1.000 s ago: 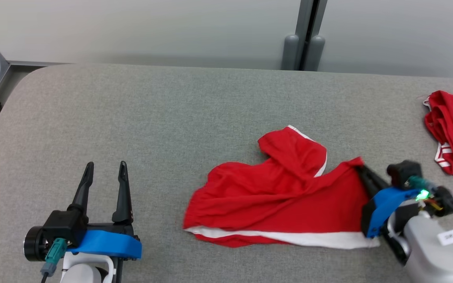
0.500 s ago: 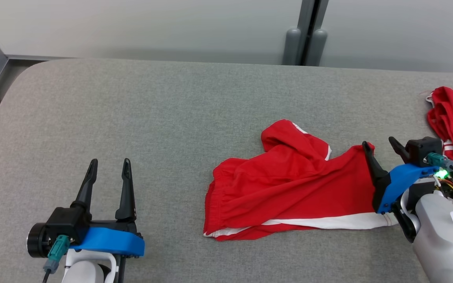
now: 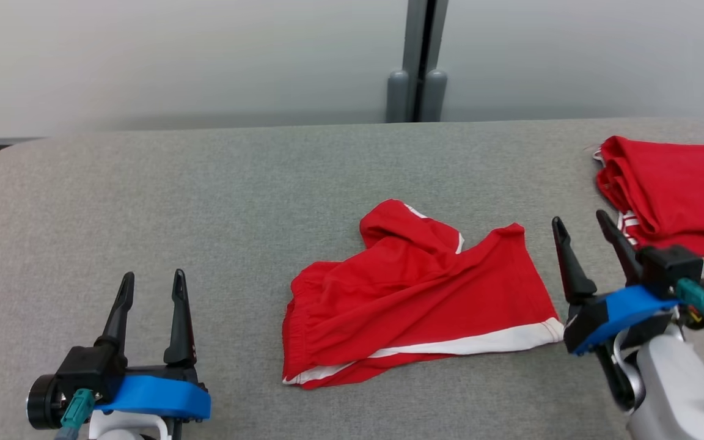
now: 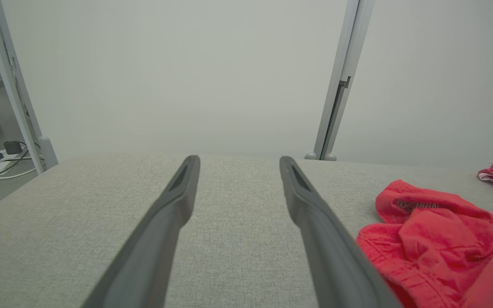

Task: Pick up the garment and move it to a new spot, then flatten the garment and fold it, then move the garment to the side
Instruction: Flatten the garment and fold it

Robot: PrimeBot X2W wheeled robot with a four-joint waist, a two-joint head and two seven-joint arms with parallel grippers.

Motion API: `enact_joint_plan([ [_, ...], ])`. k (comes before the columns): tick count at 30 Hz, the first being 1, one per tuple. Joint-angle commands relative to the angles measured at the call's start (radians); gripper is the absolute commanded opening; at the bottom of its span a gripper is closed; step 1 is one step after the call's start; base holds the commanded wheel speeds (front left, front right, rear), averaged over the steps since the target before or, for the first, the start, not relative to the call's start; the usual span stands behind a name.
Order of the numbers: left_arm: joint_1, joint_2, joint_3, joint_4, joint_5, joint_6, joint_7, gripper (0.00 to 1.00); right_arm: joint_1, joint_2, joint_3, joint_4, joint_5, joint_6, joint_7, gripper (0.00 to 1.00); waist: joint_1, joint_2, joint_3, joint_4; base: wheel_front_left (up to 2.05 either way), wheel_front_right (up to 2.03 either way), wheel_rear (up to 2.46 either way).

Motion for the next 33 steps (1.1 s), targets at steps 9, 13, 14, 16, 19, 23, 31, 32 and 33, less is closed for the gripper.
enact_joint_plan([
  [9, 0.044, -0.001, 0.023, -0.01, 0.005, -0.003, -0.002, 1.0, 0.214, 0.085, -0.055, -0.211, -0.048, 0.0, -0.005, 1.0, 0.0, 0.0, -0.043, -0.041, 0.0, 0.0, 0.0],
  [13, 0.056, -0.002, 0.024, -0.011, 0.008, -0.001, -0.002, 1.0, 0.274, 0.108, -0.07, -0.258, -0.063, 0.0, -0.005, 1.0, 0.0, 0.0, -0.046, -0.041, 0.0, 0.0, 0.0],
  [14, 0.057, -0.002, 0.023, -0.011, 0.009, -0.001, -0.002, 1.0, 0.289, 0.114, -0.076, -0.265, -0.064, 0.0, -0.005, 1.0, 0.0, 0.0, -0.046, -0.039, 0.0, 0.0, 0.0],
  [16, 0.057, -0.002, 0.024, -0.01, 0.01, -0.001, -0.002, 1.0, 0.311, 0.126, -0.081, -0.275, -0.071, 0.0, -0.005, 1.0, 0.0, 0.0, -0.047, -0.038, 0.0, 0.0, 0.0],
  [19, 0.062, -0.002, 0.024, -0.009, 0.01, 0.0, -0.002, 1.0, 0.332, 0.134, -0.085, -0.287, -0.084, 0.0, -0.001, 1.0, 0.0, 0.0, -0.048, -0.036, 0.0, 0.0, 0.0],
  [23, 0.063, -0.002, 0.022, -0.008, 0.011, 0.0, -0.002, 1.0, 0.342, 0.14, -0.092, -0.295, -0.093, 0.0, 0.006, 1.0, 0.0, 0.0, -0.048, -0.032, 0.0, 0.0, 0.0],
  [31, 0.067, -0.002, -0.058, -0.001, 0.017, -0.006, -0.002, 1.0, 0.341, 0.145, -0.118, -0.275, -0.1, 0.0, 0.03, 1.0, 0.0, 0.0, -0.047, -0.023, 0.0, 0.0, 0.0],
  [32, 0.072, -0.002, -0.077, 0.001, 0.017, -0.007, -0.002, 1.0, 0.338, 0.145, -0.124, -0.266, -0.103, 0.0, 0.03, 1.0, 0.0, 0.0, -0.045, -0.023, 0.0, 0.0, 0.0],
  [33, 0.078, -0.002, -0.101, 0.005, 0.016, -0.008, -0.002, 1.0, 0.335, 0.143, -0.13, -0.256, -0.106, 0.0, 0.031, 1.0, 0.0, 0.0, -0.043, -0.022, 0.0, 0.0, 0.0],
])
